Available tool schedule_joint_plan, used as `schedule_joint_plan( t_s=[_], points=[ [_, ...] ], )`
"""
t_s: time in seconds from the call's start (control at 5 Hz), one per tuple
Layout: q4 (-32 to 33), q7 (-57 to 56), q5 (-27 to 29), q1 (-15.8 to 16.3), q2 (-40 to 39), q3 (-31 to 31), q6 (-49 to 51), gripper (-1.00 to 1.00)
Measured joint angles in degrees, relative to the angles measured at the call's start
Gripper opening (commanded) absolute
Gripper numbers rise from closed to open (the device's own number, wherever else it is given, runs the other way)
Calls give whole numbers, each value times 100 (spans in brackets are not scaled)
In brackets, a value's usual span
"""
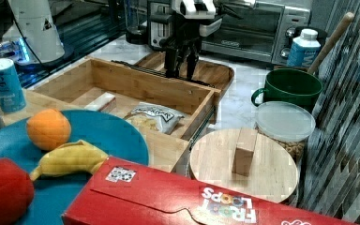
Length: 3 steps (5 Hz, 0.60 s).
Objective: Open the drawer.
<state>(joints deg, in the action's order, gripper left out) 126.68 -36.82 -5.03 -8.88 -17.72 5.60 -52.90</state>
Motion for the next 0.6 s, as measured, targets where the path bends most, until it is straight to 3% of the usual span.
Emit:
schedule_joint_plan(
  t_s=[0.6],
  points=[
    [22,224,43,-28,18,38,-3,100]
  ],
)
